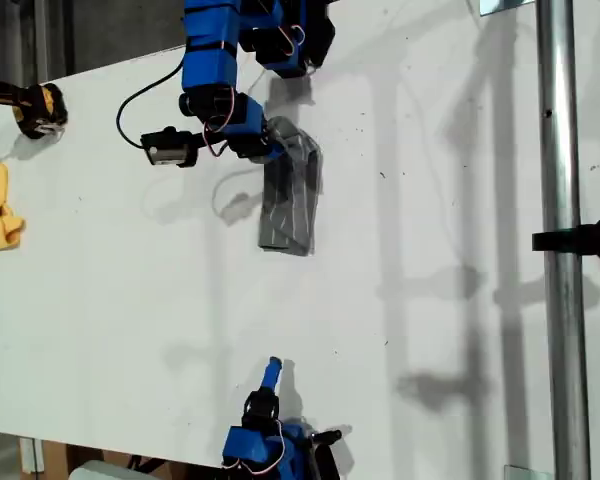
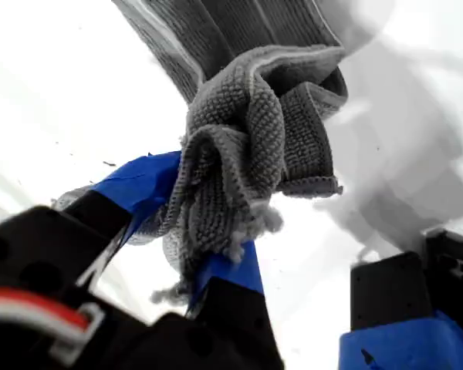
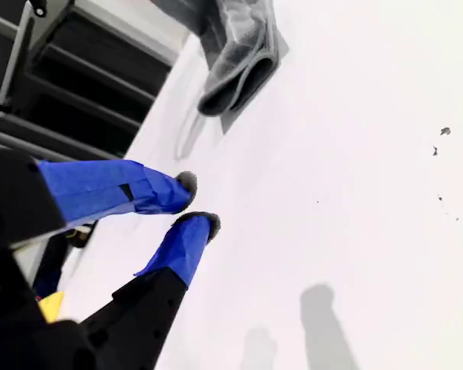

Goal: Grasp corners of a towel and fold twice.

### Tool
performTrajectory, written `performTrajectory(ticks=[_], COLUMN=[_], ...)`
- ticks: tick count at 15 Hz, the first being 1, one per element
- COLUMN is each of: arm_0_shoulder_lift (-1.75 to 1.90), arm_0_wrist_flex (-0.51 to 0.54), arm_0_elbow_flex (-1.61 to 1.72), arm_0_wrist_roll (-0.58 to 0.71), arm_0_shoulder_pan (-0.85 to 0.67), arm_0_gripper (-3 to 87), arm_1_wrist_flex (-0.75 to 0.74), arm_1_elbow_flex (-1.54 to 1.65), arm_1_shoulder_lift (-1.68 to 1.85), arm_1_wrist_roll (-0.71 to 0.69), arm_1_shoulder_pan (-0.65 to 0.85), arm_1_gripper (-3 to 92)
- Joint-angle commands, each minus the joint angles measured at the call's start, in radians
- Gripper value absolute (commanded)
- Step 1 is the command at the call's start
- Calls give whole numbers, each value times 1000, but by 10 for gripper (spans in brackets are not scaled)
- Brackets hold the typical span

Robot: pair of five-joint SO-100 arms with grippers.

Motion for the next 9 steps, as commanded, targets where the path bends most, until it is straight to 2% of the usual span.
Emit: performTrajectory(ticks=[1, 3, 9], arm_0_shoulder_lift=[6, 6, 6], arm_0_wrist_flex=[-8, -8, -6], arm_0_elbow_flex=[-20, -20, -21], arm_0_wrist_roll=[-2, -6, -3], arm_0_shoulder_pan=[5, 11, 12], arm_0_gripper=[60, 59, 59], arm_1_wrist_flex=[-127, -213, -595], arm_1_elbow_flex=[-86, -92, -84], arm_1_shoulder_lift=[5, -40, -219], arm_1_wrist_roll=[-46, -55, -72], arm_1_shoulder_pan=[3, 20, 48], arm_1_gripper=[-1, -1, -1])
